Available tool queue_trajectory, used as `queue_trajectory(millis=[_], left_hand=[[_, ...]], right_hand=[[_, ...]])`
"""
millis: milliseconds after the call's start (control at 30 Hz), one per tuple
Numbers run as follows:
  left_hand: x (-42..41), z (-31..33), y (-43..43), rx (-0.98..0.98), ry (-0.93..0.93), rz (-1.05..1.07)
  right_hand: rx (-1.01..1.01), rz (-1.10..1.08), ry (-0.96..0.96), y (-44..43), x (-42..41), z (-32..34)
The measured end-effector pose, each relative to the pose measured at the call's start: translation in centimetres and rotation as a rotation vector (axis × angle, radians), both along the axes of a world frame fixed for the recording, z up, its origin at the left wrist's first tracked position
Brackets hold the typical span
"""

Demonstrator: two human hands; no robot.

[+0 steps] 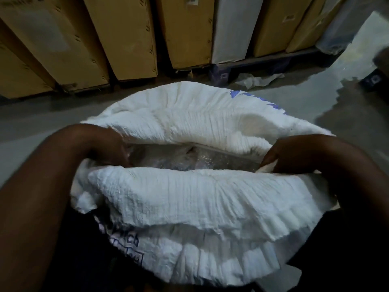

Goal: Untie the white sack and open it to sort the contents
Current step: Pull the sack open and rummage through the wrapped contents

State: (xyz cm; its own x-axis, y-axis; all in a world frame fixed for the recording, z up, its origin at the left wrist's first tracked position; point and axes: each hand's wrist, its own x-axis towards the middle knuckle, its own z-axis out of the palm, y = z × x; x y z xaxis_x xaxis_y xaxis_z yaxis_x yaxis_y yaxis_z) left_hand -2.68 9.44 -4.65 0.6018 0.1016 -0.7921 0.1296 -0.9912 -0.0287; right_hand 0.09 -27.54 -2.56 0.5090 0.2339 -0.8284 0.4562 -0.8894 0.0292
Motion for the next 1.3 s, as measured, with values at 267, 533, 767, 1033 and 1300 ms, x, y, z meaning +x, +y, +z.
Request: queue_trajectory(millis=[267,533,767,1033,1300], left_hand=[[-1.0,-1.6,-4.0,-0.104,-0.407,-0.114],[0.3,-1.4,-3.5,-0.349,-0.844,0.078],[2.2,-2.1,-2.1,-0.800,-1.069,0.448],[1.7,-1.9,-0.2,-0.364,-1.159,0.238],[2.5,-5.1,7.2,0.189,-0.970,0.532]], right_hand=[[0.529,-0.238,-0.207,-0.3,0.1,-1.4],[1.104,-0.618,-0.177,2.2,0.0,-2.2],[0.898,-0.691,-0.513,1.8,1.8,-4.0],[0.577,-0.490,-0.770,0.8,2.6,-5.7],[0.492,-0.724,-1.016,-5.0,4.5,-4.9]])
